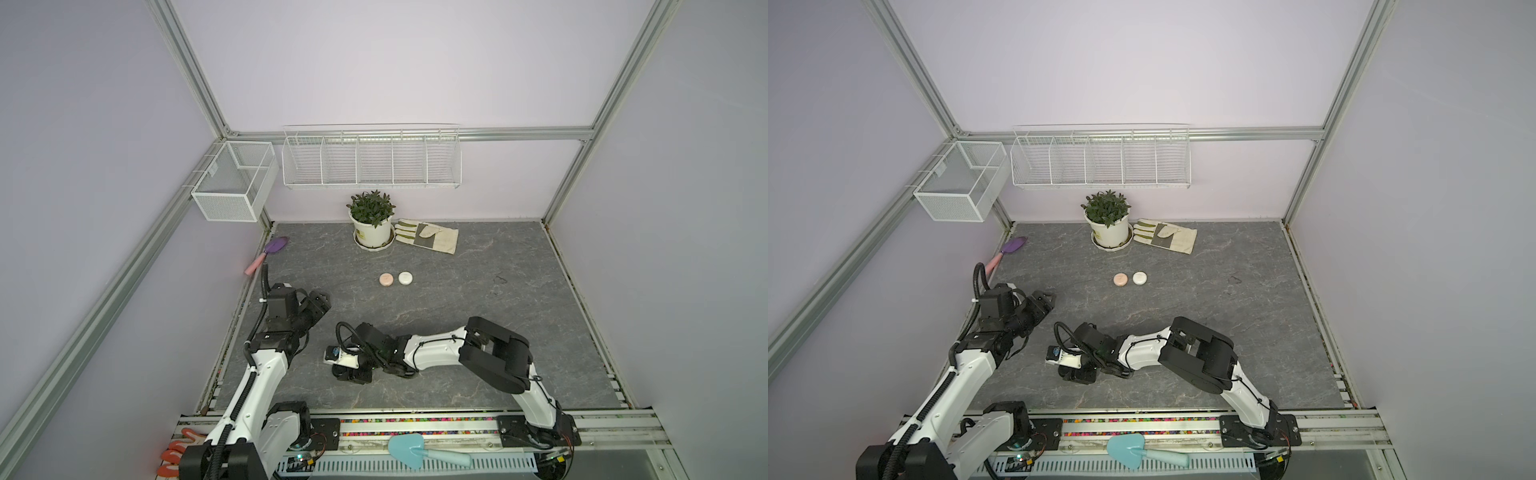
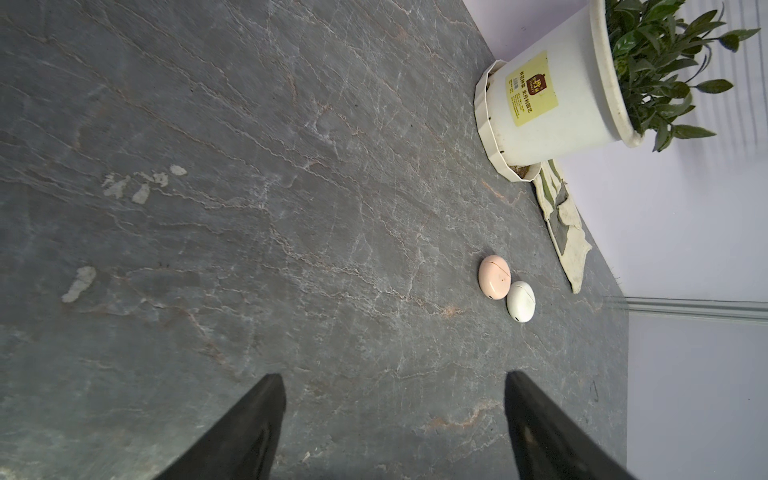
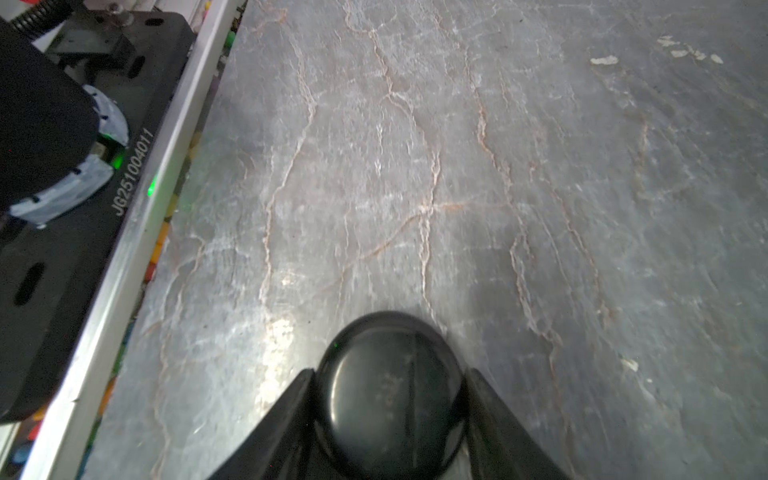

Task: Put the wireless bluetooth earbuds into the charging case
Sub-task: 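Move the right gripper to the black round case and grasp it, then lift the black case with the right gripper toward the left gripper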

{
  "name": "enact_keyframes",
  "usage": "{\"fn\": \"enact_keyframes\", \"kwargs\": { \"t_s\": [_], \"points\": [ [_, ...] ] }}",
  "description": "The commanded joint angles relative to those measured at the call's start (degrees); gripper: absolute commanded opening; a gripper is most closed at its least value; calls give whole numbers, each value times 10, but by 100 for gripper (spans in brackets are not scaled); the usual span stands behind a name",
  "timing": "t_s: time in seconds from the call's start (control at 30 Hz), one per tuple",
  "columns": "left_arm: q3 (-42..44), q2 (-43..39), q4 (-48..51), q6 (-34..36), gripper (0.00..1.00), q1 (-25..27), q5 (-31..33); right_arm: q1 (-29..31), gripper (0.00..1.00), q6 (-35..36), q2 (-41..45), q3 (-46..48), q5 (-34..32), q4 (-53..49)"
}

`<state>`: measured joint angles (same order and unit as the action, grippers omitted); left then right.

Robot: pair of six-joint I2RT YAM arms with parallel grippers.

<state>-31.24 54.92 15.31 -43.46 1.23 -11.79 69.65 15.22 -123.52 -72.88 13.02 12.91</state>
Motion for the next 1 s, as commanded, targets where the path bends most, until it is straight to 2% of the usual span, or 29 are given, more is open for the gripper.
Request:
{"fn": "enact_keyframes", "kwargs": {
  "t_s": [0.0, 0.2, 0.33, 0.4, 0.47, 0.6, 0.73, 0.83, 0.97],
  "points": [
    [8, -10, 3, -1, 83, -5, 11, 2, 56, 2, -10, -5, 2, -11],
    [7, -9, -2, 0, 83, -7, 8, 1, 51, 11, 11, 0, 2, -14],
    [2, -6, -3, 4, 82, -7, -7, -12, 48, 37, 59, 11, -6, -24],
    [-4, -6, -2, 10, 77, -7, -21, -24, 47, 56, 93, 24, -11, -33],
    [-4, -9, -15, 16, 70, -7, -54, -41, 44, 88, 138, 49, -12, -44],
    [14, -13, -106, 14, 67, -6, -197, -104, 43, 168, 245, 102, -2, -98],
    [31, -21, -182, -2, 61, 2, -288, -157, 42, 209, 318, 121, -4, -147],
    [48, -19, -257, -32, 57, 40, -328, -178, 42, 223, 347, 130, -6, -161],
    [57, -15, -299, -35, 55, 118, -341, -199, 42, 234, 369, 131, -5, -178]
  ]
}}
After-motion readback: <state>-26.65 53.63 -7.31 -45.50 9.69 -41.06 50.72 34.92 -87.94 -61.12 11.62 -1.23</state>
